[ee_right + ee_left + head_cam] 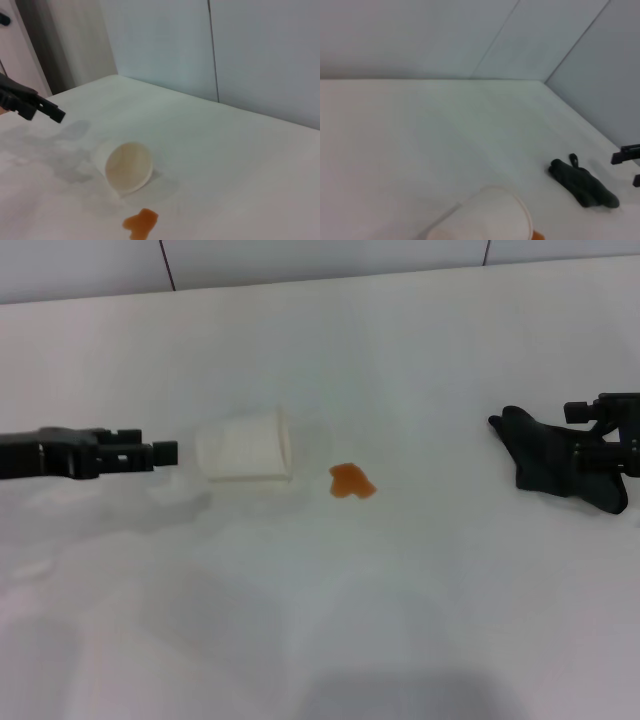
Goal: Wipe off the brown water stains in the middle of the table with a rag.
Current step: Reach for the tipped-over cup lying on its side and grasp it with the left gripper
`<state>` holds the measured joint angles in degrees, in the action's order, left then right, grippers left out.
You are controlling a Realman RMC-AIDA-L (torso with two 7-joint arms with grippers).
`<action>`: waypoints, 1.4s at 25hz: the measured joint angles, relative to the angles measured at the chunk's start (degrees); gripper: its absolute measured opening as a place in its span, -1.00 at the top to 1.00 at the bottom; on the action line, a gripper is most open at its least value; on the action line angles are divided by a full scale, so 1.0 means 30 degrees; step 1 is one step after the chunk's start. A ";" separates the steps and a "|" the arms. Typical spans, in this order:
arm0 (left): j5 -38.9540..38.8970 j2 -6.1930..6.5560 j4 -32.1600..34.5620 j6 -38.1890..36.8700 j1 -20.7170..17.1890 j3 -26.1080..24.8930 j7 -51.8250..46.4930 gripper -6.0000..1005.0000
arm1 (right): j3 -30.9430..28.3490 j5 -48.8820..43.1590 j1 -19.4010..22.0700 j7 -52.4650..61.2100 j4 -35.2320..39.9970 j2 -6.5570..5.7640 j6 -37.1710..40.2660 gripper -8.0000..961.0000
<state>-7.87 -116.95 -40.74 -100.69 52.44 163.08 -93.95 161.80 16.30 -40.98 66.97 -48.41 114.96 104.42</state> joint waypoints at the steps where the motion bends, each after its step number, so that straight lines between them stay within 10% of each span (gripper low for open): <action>1: 0.0154 0.0016 -0.0406 -0.0288 0.0191 0.0006 -0.0128 -0.72 | -0.0001 0.0003 0.0003 0.0000 0.0000 0.0000 -0.0003 -0.36; 12: 0.4390 -0.0168 -0.4035 -0.0924 0.3417 0.0015 -0.0726 -0.73 | -0.0001 0.0017 0.0080 0.0004 -0.0019 0.0001 0.0217 -0.36; 35: 1.0503 -0.0656 -0.4000 0.1563 0.8171 0.0045 0.2439 -0.73 | -0.0001 0.0053 0.0234 0.0068 -0.0005 0.0039 0.0265 -0.36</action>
<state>23.64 -118.92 -52.74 -96.00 76.95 163.22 -86.63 161.80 16.46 -40.28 67.17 -48.42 115.07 105.21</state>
